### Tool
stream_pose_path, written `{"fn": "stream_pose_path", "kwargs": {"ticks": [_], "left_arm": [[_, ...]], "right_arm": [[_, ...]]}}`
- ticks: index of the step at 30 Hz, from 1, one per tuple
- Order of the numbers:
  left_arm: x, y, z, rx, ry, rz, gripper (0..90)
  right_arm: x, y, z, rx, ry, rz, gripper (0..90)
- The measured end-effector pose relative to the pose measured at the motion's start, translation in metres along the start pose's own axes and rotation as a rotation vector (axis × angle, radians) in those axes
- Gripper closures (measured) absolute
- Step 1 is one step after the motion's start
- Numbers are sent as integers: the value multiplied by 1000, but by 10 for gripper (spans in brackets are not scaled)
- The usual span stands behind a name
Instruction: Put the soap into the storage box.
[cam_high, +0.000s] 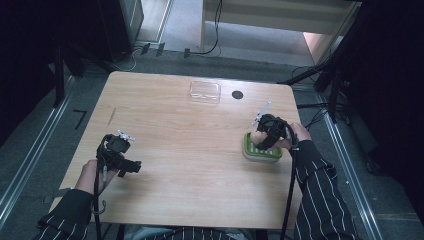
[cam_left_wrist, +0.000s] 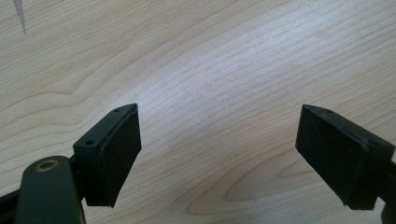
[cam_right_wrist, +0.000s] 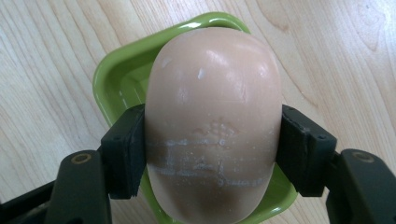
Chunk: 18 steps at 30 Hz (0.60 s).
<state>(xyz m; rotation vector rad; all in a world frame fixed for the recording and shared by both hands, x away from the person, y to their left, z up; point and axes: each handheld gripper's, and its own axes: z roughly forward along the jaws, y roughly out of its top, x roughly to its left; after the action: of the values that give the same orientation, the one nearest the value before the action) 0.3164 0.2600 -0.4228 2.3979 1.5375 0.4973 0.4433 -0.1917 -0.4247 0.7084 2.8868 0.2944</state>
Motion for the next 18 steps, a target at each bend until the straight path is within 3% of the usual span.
{"fn": "stream_pose_path", "kwargs": {"ticks": [18], "left_arm": [[0, 0, 0, 1, 0, 0, 148]], "right_arm": [[-7, -6, 12, 1, 13, -45, 336]]}}
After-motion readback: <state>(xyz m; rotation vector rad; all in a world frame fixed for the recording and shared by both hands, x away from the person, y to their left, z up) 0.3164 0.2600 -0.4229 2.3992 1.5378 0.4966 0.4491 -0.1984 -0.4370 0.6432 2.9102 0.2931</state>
